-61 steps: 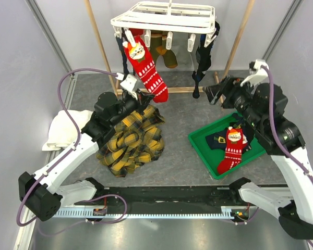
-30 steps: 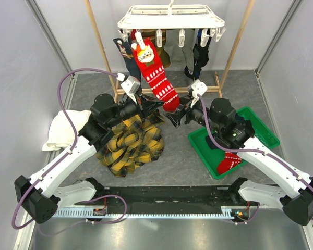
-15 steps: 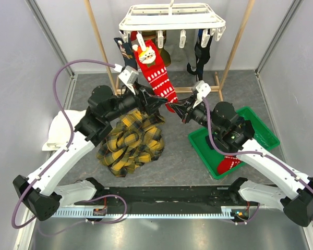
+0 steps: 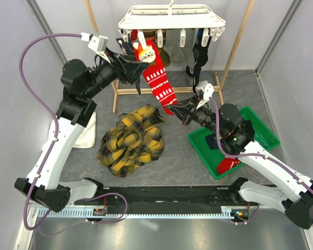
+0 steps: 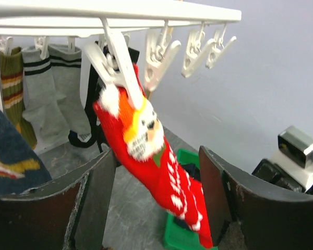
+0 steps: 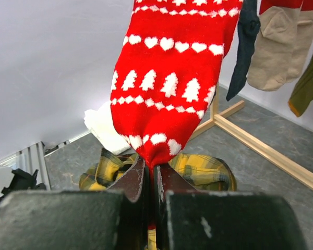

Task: Remove the socks clipped to the hanger

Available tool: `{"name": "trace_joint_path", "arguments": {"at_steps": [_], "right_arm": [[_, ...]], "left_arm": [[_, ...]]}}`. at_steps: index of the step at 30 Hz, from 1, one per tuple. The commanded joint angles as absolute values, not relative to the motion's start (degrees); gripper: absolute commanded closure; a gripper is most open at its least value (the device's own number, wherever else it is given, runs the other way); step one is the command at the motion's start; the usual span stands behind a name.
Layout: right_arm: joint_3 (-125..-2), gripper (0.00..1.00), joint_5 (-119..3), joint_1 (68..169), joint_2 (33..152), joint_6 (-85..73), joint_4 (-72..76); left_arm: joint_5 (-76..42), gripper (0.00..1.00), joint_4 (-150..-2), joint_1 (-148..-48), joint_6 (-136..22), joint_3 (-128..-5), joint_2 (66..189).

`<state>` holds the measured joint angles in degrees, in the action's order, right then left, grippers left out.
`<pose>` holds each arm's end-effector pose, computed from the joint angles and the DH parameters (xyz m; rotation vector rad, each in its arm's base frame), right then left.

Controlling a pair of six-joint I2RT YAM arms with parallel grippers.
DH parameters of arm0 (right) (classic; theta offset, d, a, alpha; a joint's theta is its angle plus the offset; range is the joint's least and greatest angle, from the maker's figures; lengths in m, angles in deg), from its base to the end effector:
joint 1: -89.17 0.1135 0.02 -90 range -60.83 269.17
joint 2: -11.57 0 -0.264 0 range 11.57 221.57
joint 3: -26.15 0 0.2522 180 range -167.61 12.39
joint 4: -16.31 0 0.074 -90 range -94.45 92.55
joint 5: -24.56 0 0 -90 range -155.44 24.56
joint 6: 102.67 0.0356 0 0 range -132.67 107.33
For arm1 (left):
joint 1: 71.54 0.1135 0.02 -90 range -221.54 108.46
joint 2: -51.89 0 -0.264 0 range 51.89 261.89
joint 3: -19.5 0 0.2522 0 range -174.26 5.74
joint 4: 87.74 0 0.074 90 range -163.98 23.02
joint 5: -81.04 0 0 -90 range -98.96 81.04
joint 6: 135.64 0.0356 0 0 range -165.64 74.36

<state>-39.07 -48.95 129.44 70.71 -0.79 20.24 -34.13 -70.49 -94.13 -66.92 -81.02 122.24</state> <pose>0.1780 0.1640 0.3856 -0.5986 1.3448 0.9488 0.2276 -0.1111 0.5126 0.4018 1.3729 -0.9312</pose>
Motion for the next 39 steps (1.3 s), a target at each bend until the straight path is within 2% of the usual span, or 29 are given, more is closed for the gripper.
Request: {"name": "trace_joint_path", "arguments": {"at_steps": [1, 9, 20, 32, 39], "right_arm": [[-41.57, 1.0, -45.4, 129.43, 72.21, 2.53, 23.64], [-42.37, 1.0, -43.47, 129.43, 73.01, 2.45, 23.03], [-43.86, 1.0, -42.5, 129.34, 72.92, 1.48, 21.09], [-44.65, 1.0, -40.92, 129.43, 73.09, 2.27, 21.36], [-44.74, 1.0, -39.95, 129.43, 73.97, 2.71, 21.18]], "left_arm": [[-39.37, 0.3, -72.91, -90.72, -73.84, -85.4, 125.8], [-42.8, 0.29, -77.05, -85.79, -78.69, -90.05, 129.58], [-46.75, 0.26, -77.06, -85.52, -78.07, -96.03, 134.77], [-43.5, 0.26, -78.72, -85.52, -78.68, -96.21, 136.18], [-45.43, 0.3, -81.97, -85.52, -81.84, -97.35, 137.84]]}}
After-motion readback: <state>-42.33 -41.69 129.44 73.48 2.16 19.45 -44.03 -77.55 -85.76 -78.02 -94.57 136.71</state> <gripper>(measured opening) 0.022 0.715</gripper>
